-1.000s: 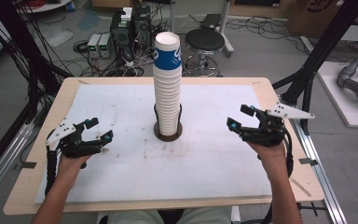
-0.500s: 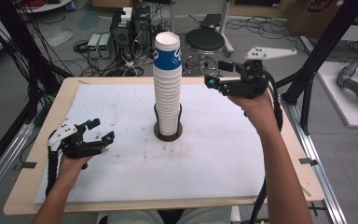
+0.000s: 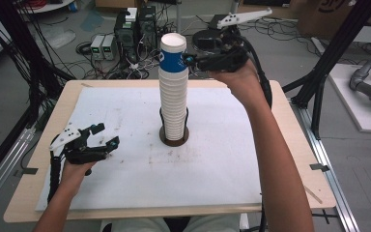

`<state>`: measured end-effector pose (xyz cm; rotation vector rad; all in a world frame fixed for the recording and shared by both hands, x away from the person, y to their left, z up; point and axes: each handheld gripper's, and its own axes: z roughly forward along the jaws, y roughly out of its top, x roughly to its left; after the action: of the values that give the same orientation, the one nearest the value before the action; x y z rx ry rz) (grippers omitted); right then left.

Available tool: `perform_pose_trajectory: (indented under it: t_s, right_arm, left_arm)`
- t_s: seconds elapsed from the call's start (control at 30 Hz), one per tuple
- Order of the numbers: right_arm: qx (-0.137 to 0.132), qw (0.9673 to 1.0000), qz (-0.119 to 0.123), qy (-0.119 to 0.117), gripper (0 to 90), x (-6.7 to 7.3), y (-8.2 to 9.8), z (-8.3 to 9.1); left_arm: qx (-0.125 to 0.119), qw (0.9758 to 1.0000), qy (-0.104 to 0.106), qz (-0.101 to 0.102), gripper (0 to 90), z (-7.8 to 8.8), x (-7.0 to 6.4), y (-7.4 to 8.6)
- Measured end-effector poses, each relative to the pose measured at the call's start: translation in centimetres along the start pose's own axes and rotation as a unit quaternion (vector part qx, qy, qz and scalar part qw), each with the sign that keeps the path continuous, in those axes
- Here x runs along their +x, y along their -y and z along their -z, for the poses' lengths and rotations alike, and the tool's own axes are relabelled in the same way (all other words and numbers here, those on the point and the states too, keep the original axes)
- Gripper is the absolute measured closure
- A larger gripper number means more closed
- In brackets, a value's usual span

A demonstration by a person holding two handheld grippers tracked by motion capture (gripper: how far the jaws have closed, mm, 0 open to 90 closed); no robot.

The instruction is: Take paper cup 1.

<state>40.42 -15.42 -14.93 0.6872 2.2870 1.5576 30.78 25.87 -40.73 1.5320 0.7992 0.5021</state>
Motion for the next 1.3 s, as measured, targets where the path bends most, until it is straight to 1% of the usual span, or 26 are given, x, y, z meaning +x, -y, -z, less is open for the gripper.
perform_pose_trajectory:
  t_s: [0.07, 0.1, 0.13, 0.2, 0.27, 0.33, 0.4, 0.6, 0.63, 0.67, 0.8, 0.9, 0.97, 1.0, 1.13, 1.23, 1.3]
  right_arm:
    - [0.005, 1.0, -0.002, -0.001, 19.7, -0.1, -0.7, -0.7]
    - [0.01, 0.9999, -0.003, 0.002, 19.7, -0.1, -1.0, -1.0]
    - [0.012, 0.9999, -0.001, 0.002, 19.7, -0.1, -1.2, -1.4]
    - [0.017, 0.9999, -0.001, 0.001, 19.7, -0.1, -1.5, -1.7]
    - [0.023, 0.9997, 0.0, 0.002, 19.7, 0.0, -2.0, -2.7]
    - [0.03, 0.9995, 0.0, 0.007, 19.7, 0.0, -2.1, -3.2]
    - [0.034, 0.9994, -0.003, 0.003, 19.7, 0.0, -2.2, -3.6]
    - [0.047, 0.9989, 0.009, 0.004, 20.9, 0.1, -2.2, -4.6]
    - [0.047, 0.9989, 0.009, 0.004, 20.9, 0.1, -2.2, -4.6]
    - [0.043, 0.999, 0.014, -0.001, 27.0, 0.1, -2.2, -4.7]
    - [0.041, 0.9989, 0.021, -0.002, 29.1, 0.1, -2.4, -4.6]
    - [0.037, 0.999, 0.027, 0.0, 29.7, 0.1, -2.5, -4.3]
    - [0.033, 0.999, 0.03, 0.0, 29.8, 0.1, -2.5, -4.1]
    - [0.029, 0.9992, 0.028, 0.0, 29.8, 0.1, -2.6, -4.0]
    - [0.011, 0.9994, 0.033, 0.002, 30.0, 0.3, -3.1, -3.3]
    - [0.003, 0.9992, 0.039, 0.008, 30.0, 0.6, -3.6, -2.7]
    - [-0.005, 0.9992, 0.038, 0.01, 30.0, 0.6, -3.9, -2.3]
  left_arm:
    - [0.0, 1.0, -0.001, -0.001, 15.3, 0.0, 0.0, 0.0]
    - [0.0, 1.0, -0.001, -0.001, 15.3, 0.0, 0.0, 0.0]
    - [0.0, 1.0, -0.001, -0.001, 15.3, 0.0, 0.0, 0.0]
    - [0.001, 1.0, 0.0, -0.001, 15.3, 0.0, 0.0, 0.1]
    - [0.003, 1.0, 0.0, 0.0, 15.3, 0.0, 0.0, 0.1]
    - [0.004, 1.0, 0.0, -0.001, 15.3, 0.0, 0.0, 0.1]
    - [0.003, 1.0, 0.0, -0.001, 15.3, 0.0, 0.0, 0.1]
    - [0.003, 1.0, 0.001, 0.0, 15.3, 0.0, 0.0, 0.1]
    - [0.003, 1.0, 0.001, 0.0, 15.4, 0.0, 0.0, 0.1]
    - [0.003, 1.0, 0.001, 0.001, 15.3, 0.0, 0.0, 0.1]
    - [0.003, 1.0, 0.0, 0.001, 15.3, 0.0, 0.0, 0.1]
    - [0.005, 1.0, 0.0, 0.001, 15.3, 0.0, 0.1, 0.1]
    - [0.002, 1.0, 0.0, 0.004, 15.4, -0.1, 0.0, 0.1]
    - [0.004, 1.0, 0.001, 0.001, 15.4, 0.0, 0.1, 0.1]
    - [0.003, 1.0, 0.0, 0.003, 15.4, 0.0, 0.1, 0.1]
    - [0.004, 1.0, 0.001, 0.003, 15.4, 0.0, 0.0, 0.1]
    - [0.002, 1.0, 0.001, 0.002, 15.5, 0.0, 0.0, 0.1]
